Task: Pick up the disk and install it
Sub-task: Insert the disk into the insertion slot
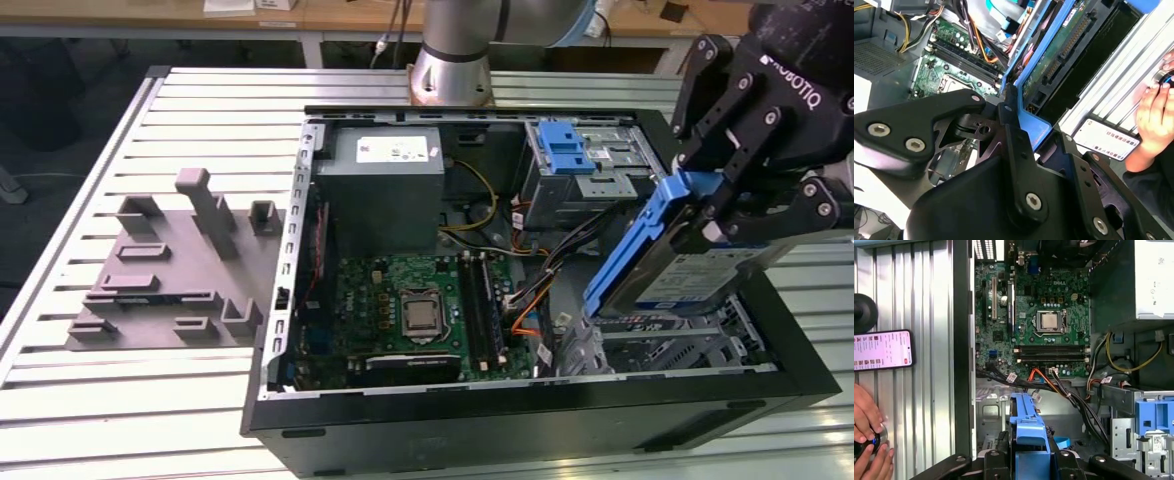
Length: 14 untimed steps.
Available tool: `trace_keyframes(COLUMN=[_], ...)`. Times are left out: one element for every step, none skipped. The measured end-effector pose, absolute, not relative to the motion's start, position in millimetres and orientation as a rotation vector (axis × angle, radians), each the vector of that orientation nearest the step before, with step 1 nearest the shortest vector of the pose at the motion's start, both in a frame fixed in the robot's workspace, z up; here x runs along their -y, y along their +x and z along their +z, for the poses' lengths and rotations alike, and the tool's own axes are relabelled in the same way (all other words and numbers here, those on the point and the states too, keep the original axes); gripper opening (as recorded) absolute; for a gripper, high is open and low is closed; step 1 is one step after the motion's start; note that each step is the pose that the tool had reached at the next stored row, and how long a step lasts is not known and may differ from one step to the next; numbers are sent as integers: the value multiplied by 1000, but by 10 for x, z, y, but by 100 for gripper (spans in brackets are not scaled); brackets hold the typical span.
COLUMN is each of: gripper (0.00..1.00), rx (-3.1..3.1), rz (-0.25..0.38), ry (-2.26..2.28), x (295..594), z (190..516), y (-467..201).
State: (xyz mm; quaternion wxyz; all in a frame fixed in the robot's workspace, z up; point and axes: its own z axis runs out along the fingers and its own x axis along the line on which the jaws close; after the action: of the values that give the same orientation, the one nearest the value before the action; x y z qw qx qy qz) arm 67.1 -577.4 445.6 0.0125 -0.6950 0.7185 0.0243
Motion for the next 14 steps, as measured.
trace_keyframes(gripper=[36, 36, 36, 36, 36, 36, 36, 36, 36, 36, 36, 36, 36, 36], rx=[-2239, -2239, -2239, -2239, -2239, -2239, -2239, -2239, -2239, -2239, -2239, -2239, -2239, -2239], rz=[76, 76, 76, 75, 75, 76, 76, 76, 76, 76, 76, 76, 76, 76], ry=[-2166, -2166, -2166, -2166, -2166, -2166, -2166, -2166, -2166, -2166, -2166, -2166, -2166, -2166], x=[5776, 5777, 5778, 5778, 5779, 5779, 5779, 5779, 5779, 5779, 5780, 5780, 5781, 5781], z=[4452, 4449, 4446, 4444, 4441, 4435, 4430, 4425, 4421, 4416, 4412, 4408, 4404, 4400], y=[682, 693, 703, 711, 716, 719, 722, 725, 729, 733, 738, 745, 750, 756])
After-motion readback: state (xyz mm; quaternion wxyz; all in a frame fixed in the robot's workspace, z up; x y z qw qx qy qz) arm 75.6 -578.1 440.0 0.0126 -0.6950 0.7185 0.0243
